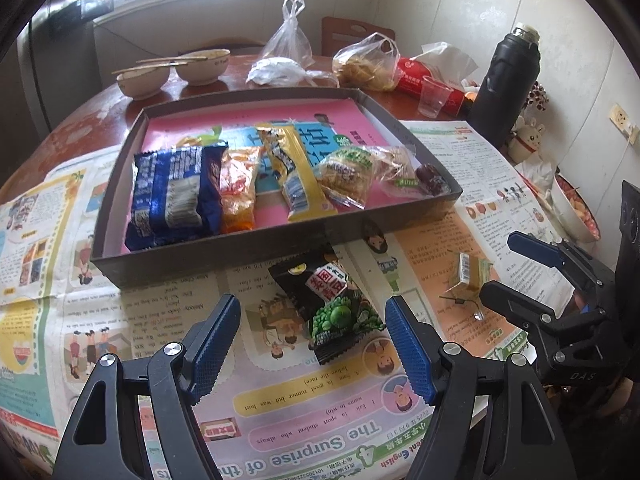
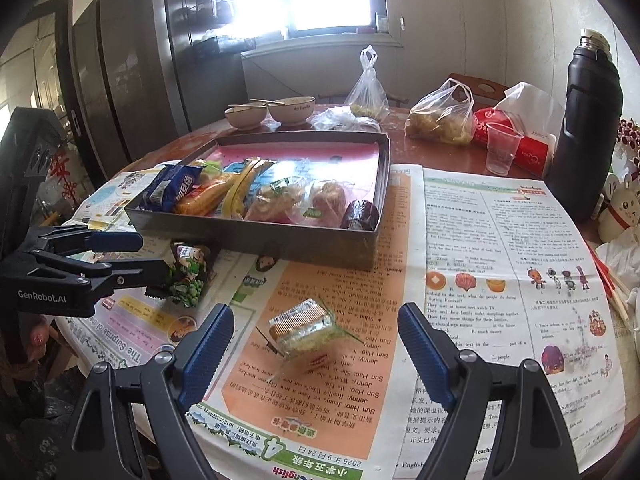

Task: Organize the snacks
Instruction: 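Grasp the yellow-wrapped cake with the right tool while the left tool grasps the pea snack packet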

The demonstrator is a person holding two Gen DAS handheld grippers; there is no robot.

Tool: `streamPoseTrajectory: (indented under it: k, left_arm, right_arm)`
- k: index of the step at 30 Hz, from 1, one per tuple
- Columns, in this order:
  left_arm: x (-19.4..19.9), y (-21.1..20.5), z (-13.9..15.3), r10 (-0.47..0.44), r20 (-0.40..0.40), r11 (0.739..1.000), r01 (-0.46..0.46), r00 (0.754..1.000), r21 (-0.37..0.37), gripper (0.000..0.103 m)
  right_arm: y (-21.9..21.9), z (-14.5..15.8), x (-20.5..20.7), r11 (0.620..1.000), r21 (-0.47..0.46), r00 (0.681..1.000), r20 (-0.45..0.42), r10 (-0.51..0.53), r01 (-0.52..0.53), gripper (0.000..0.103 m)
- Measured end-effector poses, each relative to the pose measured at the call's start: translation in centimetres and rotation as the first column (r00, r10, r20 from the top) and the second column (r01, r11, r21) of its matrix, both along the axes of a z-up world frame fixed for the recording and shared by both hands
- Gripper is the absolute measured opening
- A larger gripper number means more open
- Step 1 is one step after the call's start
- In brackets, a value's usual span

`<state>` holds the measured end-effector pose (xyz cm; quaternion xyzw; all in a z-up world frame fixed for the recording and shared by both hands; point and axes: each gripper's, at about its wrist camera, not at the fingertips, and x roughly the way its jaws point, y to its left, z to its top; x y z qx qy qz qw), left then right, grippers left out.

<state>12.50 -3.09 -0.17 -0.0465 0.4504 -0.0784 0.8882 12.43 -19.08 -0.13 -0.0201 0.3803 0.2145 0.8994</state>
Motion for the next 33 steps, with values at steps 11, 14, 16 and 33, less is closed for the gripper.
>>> streamPoseTrajectory:
  k: [11,14,16,33]
  left_arm:
    - [1.2,-0.5,-1.4,0.010,-0.051,1.000,-0.011,0.999,-0.019,0.076]
    - [1.5,-0.6,-1.7,0.013,-0.060,1.000,-0.014,0.998,-0.018,0.076]
    - [1.8,-0.7,-1.9,0.014,-0.066,1.000,-0.015,0.998,-0.016,0.076]
    - [2.6,-1.6,-2.3,0.033,-0.059,0.999,-0.032,0.998,0.010,0.076]
  right_arm:
    - [0.4,-1.4,0.6,0.999,-0.033,0.999,-0.031,0.015,-0.016,0.084]
    - [0.4,-1.7,0.7,0.999,-0.040,0.999,-0.032,0.016,-0.018,0.084]
    - [0.5,-1.9,0.8,0.999,-0.040,0.999,-0.035,0.020,-0.022,0.084]
    - [1.3,-3.0,1.0,0.997,-0.067,0.999,-0.020,0.044,-0.046,0.052]
